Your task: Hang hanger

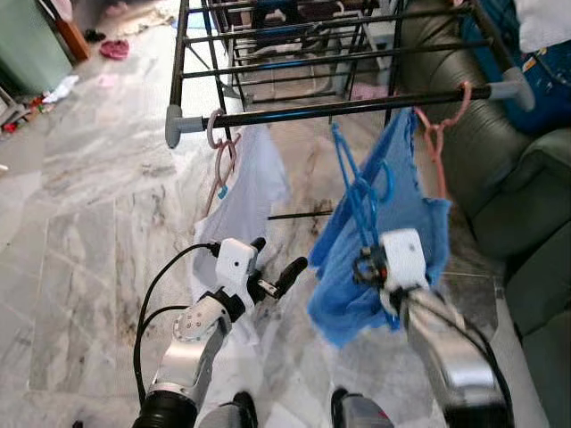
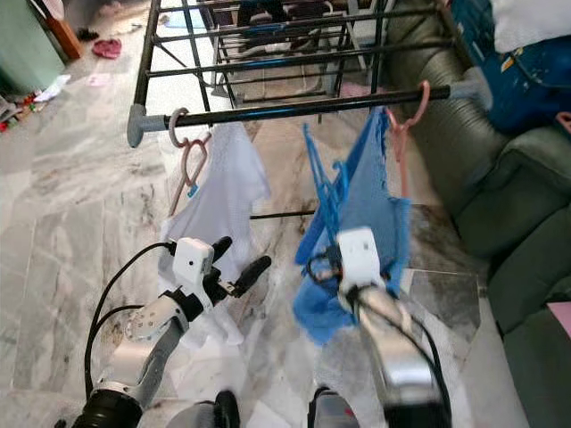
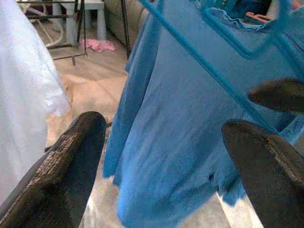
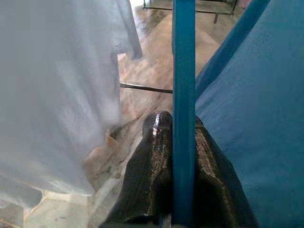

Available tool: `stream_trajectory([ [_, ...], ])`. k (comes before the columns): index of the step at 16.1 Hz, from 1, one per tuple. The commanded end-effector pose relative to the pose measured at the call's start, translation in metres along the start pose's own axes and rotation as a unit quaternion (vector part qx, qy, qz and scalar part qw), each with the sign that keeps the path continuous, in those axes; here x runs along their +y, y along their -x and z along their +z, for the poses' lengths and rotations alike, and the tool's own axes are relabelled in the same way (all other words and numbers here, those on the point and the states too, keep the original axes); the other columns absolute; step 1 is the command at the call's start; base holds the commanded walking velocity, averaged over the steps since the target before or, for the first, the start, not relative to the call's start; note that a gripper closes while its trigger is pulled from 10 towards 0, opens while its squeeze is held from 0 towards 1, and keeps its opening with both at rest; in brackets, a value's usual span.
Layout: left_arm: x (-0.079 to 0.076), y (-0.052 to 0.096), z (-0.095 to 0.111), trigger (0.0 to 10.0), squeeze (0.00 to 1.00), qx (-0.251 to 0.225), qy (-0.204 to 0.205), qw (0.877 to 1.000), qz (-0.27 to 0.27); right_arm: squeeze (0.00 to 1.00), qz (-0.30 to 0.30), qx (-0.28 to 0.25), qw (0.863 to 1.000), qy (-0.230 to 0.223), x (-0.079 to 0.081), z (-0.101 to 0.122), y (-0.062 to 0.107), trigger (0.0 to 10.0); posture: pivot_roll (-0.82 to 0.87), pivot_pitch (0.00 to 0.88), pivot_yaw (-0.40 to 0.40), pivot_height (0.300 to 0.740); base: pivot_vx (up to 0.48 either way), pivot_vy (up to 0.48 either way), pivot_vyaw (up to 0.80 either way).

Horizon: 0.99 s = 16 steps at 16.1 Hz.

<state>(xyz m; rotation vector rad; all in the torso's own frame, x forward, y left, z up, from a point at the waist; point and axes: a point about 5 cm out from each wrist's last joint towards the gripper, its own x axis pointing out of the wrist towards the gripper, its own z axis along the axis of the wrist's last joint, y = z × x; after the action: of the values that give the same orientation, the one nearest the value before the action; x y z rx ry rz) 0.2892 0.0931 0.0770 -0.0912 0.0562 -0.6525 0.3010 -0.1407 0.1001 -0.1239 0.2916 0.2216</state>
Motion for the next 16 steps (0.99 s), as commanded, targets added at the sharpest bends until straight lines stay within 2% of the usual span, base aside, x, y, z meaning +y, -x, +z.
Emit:
stream_trajectory([
  [1,0.001,0.004,-0.001,10.0,0.0,0.007,-0.006,1.0,0.001,0.0,0.008,0.01,1.0,-0.005,0.002,0.0,-0.004,10.0,-0.19,0.222,0.091,0.74,0.0,0.0,0.0],
  [3,0.001,0.004,0.0,10.0,0.0,0.007,-0.008,1.0,0.0,0.0,0.02,-0.003,1.0,0.0,0.006,0.016,-0.013,10.0,-0.19,0.23,0.092,0.74,0.0,0.0,0.0],
  [5,0.001,0.005,0.0,10.0,0.0,0.007,-0.009,1.0,0.002,0.0,0.029,-0.006,1.0,0.004,0.01,0.021,-0.018,10.0,-0.18,0.234,0.091,0.74,0.0,0.0,0.0],
  [6,0.0,0.005,-0.001,10.0,0.0,0.009,-0.008,1.0,0.002,0.0,0.037,-0.007,0.999,-0.003,0.014,0.025,-0.022,10.0,-0.18,0.237,0.088,0.74,0.0,0.0,0.0],
  [7,0.0,0.006,-0.001,10.0,0.0,0.01,-0.008,1.0,0.003,0.0,0.053,-0.02,0.998,-0.036,0.018,0.035,-0.026,10.0,-0.18,0.237,0.088,0.74,0.0,0.0,0.0],
  [8,0.0,0.006,-0.002,10.0,0.0,0.011,-0.007,1.0,0.004,0.0,0.046,-0.032,0.998,-0.036,0.014,0.047,-0.032,10.0,-0.17,0.237,0.087,0.74,0.0,0.0,0.0],
  [11,-0.001,0.006,-0.003,10.0,0.0,0.013,-0.007,1.0,0.004,0.0,0.038,-0.034,0.999,-0.018,0.006,0.056,-0.041,10.0,-0.17,0.24,0.082,0.74,0.0,0.0,0.0],
  [14,-0.002,0.007,-0.003,10.0,0.0,0.016,-0.008,1.0,0.004,0.0,0.043,-0.032,0.999,-0.007,0.005,0.066,-0.053,10.0,-0.16,0.242,0.081,0.74,0.0,0.0,0.0],
  [16,-0.001,0.009,-0.004,10.0,0.0,0.018,-0.009,1.0,0.006,0.0,0.051,-0.022,0.998,-0.002,0.01,0.067,-0.061,10.0,-0.15,0.244,0.079,0.74,0.0,0.0,0.0],
])
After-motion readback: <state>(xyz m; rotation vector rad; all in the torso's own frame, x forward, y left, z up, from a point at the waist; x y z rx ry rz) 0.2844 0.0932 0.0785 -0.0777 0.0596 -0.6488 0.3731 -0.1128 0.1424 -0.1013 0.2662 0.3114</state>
